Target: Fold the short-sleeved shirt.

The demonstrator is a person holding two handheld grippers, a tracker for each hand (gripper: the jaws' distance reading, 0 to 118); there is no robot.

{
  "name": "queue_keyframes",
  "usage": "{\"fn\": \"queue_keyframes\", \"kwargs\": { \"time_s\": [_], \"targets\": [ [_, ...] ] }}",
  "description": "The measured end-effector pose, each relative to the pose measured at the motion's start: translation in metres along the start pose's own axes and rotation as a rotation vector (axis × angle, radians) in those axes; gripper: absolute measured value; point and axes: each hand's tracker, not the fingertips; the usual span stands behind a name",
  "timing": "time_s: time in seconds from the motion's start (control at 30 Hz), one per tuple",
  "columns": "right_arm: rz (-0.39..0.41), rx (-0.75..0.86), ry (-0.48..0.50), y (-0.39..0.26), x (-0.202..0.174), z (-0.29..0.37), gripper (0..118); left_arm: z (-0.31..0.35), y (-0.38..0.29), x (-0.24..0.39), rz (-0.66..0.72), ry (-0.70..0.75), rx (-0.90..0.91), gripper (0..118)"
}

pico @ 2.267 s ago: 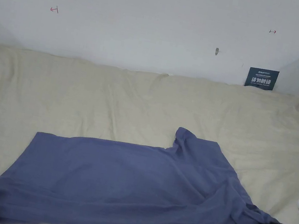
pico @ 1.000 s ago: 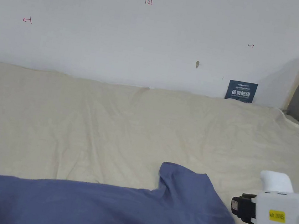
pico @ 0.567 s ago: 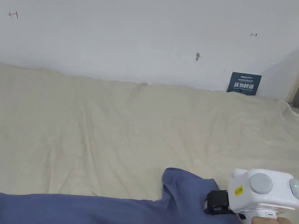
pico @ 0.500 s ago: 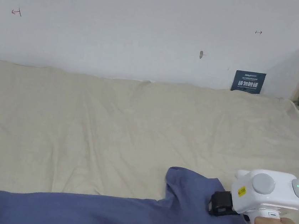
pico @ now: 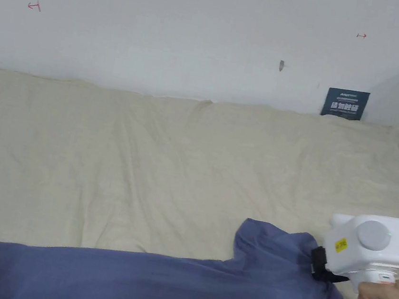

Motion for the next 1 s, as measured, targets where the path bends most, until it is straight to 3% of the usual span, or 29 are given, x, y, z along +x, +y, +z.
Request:
{"fn": "queue_keyframes", "kwargs": {
  "time_s": [0.07,0.1,0.3,0.6,0.63,0.67,0.73,0.77,1.0],
  "targets": [
    [0.010,0.011,-0.001,-0.001,-0.001,0.009,0,-0.007,0.013,-0.006,-0.003,-0.001,-0.009,82],
    [0.026,0.017,0.016,0.000,-0.003,0.015,0,-0.011,0.020,-0.008,-0.003,0.025,-0.010,89],
    [0.084,0.054,-0.001,-0.002,-0.022,0.031,0,-0.047,0.068,-0.019,0.016,0.031,-0.023,91],
    [0.062,0.050,0.006,-0.002,-0.020,0.021,0,-0.131,0.081,-0.002,-0.051,0.054,-0.216,92],
    [0.068,0.048,0.001,-0.002,-0.019,0.020,0,-0.128,0.081,0.002,-0.064,0.062,-0.193,88],
    [0.070,0.048,-0.001,-0.002,-0.018,0.018,0,-0.122,0.081,0.005,-0.060,0.061,-0.193,76],
    [0.056,0.045,0.007,-0.001,-0.016,0.017,0,-0.113,0.082,0.012,-0.087,0.050,-0.189,38],
    [0.053,0.045,0.010,-0.001,-0.016,0.017,0,-0.112,0.083,0.015,-0.111,0.075,-0.187,25],
    [0.059,0.061,0.025,-0.004,-0.015,0.037,0,-0.098,0.087,0.017,-0.136,0.089,-0.180,5]
  ]
}}
